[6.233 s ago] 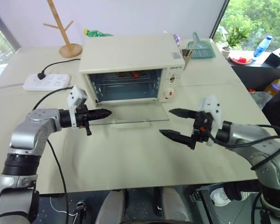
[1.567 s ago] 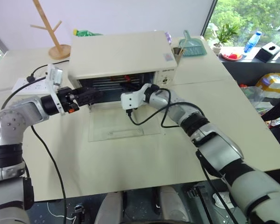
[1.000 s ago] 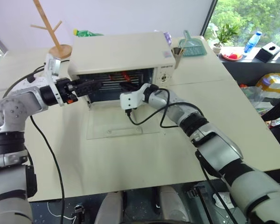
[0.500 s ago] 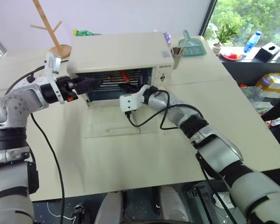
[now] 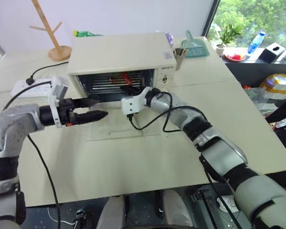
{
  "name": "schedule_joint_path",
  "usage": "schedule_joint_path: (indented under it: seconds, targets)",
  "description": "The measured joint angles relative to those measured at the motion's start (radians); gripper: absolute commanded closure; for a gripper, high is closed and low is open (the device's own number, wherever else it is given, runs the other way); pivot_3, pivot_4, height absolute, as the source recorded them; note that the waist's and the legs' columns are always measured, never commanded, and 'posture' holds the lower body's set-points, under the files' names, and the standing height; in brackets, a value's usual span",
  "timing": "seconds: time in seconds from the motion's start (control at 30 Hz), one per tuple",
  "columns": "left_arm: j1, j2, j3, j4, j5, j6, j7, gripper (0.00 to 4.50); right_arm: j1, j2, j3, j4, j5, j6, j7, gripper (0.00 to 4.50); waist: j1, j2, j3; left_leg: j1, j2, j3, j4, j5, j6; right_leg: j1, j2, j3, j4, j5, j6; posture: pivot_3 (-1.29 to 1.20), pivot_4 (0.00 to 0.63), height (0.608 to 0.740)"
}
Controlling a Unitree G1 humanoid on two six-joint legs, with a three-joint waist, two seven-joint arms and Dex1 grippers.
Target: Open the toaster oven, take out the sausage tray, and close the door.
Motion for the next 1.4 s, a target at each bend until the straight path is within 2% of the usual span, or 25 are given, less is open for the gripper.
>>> schedule_joint_path:
  seconds: [0.23,0.67,1.23,1.33,1.4]
  targets:
    - [-0.059,-0.011,-0.028,0.113,0.081,-0.096,0.015,0.00,-0.011,0.002,0.001,0.026,-0.003,-0.016,-0.013,4.48,0.006,0.000,0.000,0.000,0.000,0.000,0.000,0.000,0.000,-0.001,0.001,0.000,0.003,0.000,0.000,0.00,0.150,0.740]
    - [-0.264,-0.013,-0.137,0.450,0.244,-0.277,-0.134,0.00,-0.007,-0.013,0.005,0.004,-0.009,-0.016,-0.010,4.48,0.011,0.000,0.000,0.000,-0.001,0.001,0.000,0.000,0.000,-0.002,0.001,0.000,0.003,0.000,0.000,0.00,0.150,0.740]
    - [-0.304,-0.055,-0.146,0.514,0.283,-0.308,-0.163,0.00,0.091,-0.055,0.002,-0.184,-0.008,0.033,0.038,4.48,0.013,-0.001,0.000,-0.001,-0.001,0.001,0.002,0.000,0.000,-0.002,0.001,0.000,0.004,0.000,0.000,0.00,0.150,0.740]
    - [-0.305,-0.055,-0.145,0.514,0.283,-0.304,-0.160,0.00,0.100,-0.054,0.000,-0.211,-0.002,0.028,0.043,3.42,0.012,-0.001,0.000,-0.001,-0.001,0.001,0.002,0.000,0.000,-0.002,0.001,0.000,0.004,0.000,0.000,0.00,0.150,0.740]
    - [-0.308,-0.055,-0.145,0.514,0.282,-0.295,-0.158,0.00,0.098,-0.049,-0.003,-0.221,0.001,0.028,0.042,2.51,0.012,-0.001,0.000,0.000,-0.001,0.001,0.002,0.000,0.000,-0.002,0.001,0.000,0.005,0.000,0.000,0.00,0.150,0.740]
